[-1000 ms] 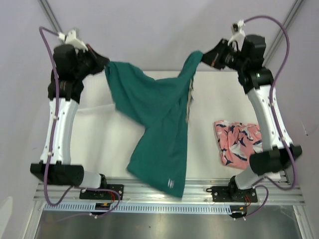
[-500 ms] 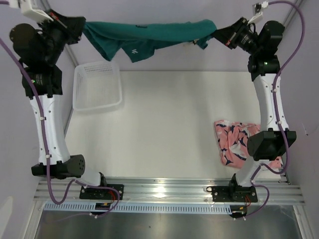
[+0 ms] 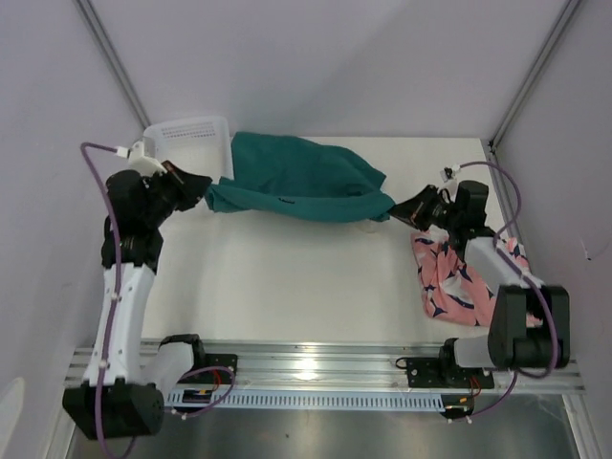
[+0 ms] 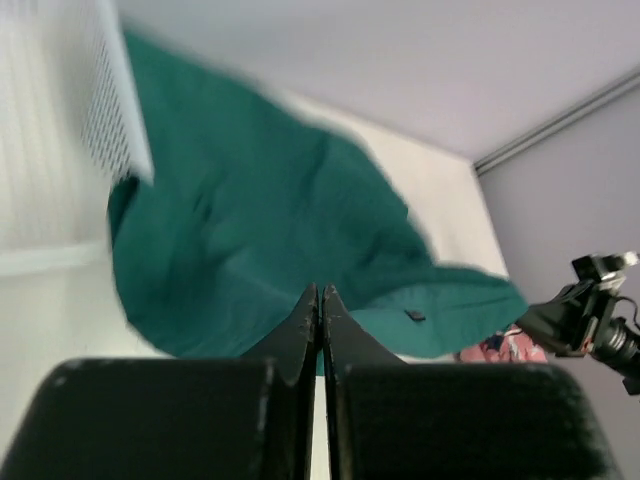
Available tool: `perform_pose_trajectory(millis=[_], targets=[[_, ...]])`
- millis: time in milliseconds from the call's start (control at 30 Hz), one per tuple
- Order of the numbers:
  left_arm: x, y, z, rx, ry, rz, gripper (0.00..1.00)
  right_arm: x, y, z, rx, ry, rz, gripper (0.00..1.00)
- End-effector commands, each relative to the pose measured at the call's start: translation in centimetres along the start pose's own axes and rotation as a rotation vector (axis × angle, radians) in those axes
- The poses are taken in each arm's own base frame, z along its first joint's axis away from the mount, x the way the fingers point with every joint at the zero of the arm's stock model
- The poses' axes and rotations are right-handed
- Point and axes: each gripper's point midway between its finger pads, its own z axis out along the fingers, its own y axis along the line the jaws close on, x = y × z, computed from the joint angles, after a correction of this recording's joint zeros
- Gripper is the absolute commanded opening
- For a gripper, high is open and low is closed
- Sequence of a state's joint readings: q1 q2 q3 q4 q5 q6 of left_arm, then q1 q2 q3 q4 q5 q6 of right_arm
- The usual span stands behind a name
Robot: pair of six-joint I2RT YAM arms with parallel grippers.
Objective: Fold and stack the shorts
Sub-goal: Flatten the shorts out
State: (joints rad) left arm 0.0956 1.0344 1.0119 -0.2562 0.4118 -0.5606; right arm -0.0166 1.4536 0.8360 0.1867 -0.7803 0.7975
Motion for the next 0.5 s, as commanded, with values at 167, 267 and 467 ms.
perform_pose_trajectory(millis=[167, 267, 467], targets=[[-1.2, -8.4, -10.6, 0.231, -0.135, 0.269, 0.0, 6.9, 5.1, -6.6, 0.044, -0.062, -0.332, 0.0], [-0.1, -7.9, -12.3, 0.195, -0.13, 0.316, 0.0, 10.5, 5.6, -8.2, 0.055, 0.002, -0.385, 0.0], [2.1, -7.0, -12.9, 0.185, -0.069, 0.32, 0.0, 14.9, 4.0, -9.8, 0.076, 0.074, -0.354, 0.0]])
